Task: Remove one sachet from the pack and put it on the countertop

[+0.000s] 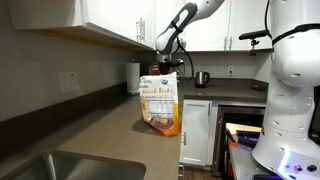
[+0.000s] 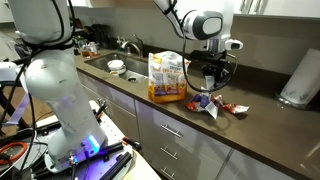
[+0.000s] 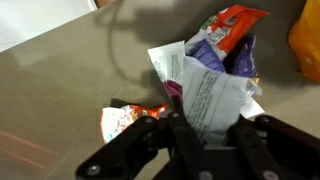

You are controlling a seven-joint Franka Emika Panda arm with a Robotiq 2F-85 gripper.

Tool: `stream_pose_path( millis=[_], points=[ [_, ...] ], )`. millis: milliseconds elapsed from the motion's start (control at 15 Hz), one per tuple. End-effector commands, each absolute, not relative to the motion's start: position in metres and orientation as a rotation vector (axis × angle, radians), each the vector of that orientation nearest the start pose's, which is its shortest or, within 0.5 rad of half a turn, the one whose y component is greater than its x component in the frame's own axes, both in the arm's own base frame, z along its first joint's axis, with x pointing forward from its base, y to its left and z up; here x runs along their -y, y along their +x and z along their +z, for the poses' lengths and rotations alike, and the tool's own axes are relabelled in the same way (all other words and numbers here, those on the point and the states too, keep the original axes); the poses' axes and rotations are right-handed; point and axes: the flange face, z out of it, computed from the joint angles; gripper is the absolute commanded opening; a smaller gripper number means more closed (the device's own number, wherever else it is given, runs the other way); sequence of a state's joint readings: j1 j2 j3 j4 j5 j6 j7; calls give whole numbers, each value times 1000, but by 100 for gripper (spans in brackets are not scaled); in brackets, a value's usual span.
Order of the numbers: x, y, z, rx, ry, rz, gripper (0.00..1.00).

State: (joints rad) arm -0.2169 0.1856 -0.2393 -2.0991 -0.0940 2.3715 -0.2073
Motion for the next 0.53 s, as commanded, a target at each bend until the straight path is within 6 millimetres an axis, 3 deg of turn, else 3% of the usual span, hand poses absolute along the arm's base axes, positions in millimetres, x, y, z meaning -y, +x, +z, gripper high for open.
stream_pose_path(
  millis=[0, 400, 467],
  points=[
    [241, 522, 360, -262, -3239, -61, 60],
    [198, 518, 390, -104, -3200, -19, 98],
    [191, 517, 395, -81, -3196, -8, 99]
  ],
)
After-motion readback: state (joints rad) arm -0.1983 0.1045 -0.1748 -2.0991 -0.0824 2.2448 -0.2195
